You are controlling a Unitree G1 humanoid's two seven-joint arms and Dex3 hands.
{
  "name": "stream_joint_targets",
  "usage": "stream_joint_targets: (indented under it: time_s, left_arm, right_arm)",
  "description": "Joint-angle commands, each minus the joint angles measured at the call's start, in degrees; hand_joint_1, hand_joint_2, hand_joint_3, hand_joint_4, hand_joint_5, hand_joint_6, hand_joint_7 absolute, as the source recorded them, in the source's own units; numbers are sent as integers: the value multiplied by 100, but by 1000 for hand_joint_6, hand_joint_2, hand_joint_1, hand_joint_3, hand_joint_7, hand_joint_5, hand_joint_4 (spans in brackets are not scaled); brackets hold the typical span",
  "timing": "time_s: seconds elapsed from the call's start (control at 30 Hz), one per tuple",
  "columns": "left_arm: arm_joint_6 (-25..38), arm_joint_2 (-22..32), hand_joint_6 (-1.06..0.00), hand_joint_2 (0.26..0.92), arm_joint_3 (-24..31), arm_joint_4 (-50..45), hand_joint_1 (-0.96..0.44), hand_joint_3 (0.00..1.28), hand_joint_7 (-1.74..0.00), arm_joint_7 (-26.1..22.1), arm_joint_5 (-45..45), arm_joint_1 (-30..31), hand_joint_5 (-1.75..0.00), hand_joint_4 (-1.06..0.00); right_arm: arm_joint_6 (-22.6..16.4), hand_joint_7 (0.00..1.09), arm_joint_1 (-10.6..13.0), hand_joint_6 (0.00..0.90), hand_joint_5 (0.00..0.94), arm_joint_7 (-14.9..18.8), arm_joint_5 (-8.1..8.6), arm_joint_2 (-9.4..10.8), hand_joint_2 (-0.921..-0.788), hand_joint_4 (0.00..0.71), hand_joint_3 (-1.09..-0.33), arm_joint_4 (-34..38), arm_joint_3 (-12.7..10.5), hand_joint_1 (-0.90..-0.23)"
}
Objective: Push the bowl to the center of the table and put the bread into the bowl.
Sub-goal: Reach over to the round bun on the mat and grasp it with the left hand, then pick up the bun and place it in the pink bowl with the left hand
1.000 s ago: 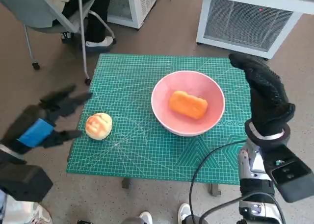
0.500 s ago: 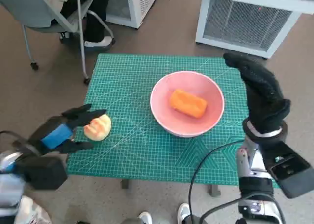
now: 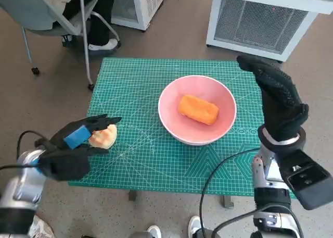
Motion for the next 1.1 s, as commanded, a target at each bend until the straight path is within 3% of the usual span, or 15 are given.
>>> stream_joint_targets:
  time_s: [0.03,0.07,0.1,0.13,0.17,0.2,0.33,0.63,0.9,1.1]
  left_arm:
    - [58,-50,-681,914,-194,439,-71,41,-83,344,333,-206,-80,-651]
    - [63,-59,-707,916,-215,487,-61,52,-94,426,386,-223,-93,-688]
    - [65,-68,-676,917,-234,531,-119,79,-346,535,447,-235,-108,-716]
    - [61,-72,-605,919,-250,563,-76,124,-677,611,484,-243,-564,-649]
    - [41,-72,-576,919,-258,584,-61,143,-798,690,516,-245,-730,-622]
    - [20,-68,-528,920,-264,600,-31,174,-1019,740,529,-244,-1054,-578]
    - [-56,-28,-499,921,-276,578,-8,188,-1182,839,505,-231,-1291,-559]
    - [-159,122,-503,920,-45,-166,1,175,-1321,621,146,-149,-1256,-571]
    - [160,118,-540,920,370,-1502,2,150,-1265,354,-275,-151,-1256,-590]
    - [235,-50,-572,921,531,-2134,2,135,-1226,438,-412,-477,-1261,-592]
  right_arm:
    - [53,655,107,-1,1,38,-11,-62,-921,249,-743,-38,-15,-604]
    - [50,655,114,-1,1,38,-10,-65,-921,249,-743,-46,-18,-605]
    - [47,655,120,-1,1,37,-10,-67,-921,249,-744,-52,-21,-606]
    - [45,656,123,-1,1,36,-10,-67,-921,249,-744,-55,-23,-608]
    - [40,656,126,-1,1,34,-13,-68,-921,249,-744,-56,-26,-609]
    - [37,656,129,-1,1,30,-19,-65,-921,249,-745,-61,-26,-611]
    - [17,656,137,-1,1,18,-35,-59,-921,250,-745,-63,-35,-612]
    - [23,656,174,-1,1,0,-36,-57,-921,249,-744,-120,-58,-616]
    - [32,656,182,-1,1,-18,-45,-61,-921,249,-742,-141,-87,-613]
    - [50,652,158,-1,1,-19,-27,-68,-921,249,-741,-129,-114,-611]
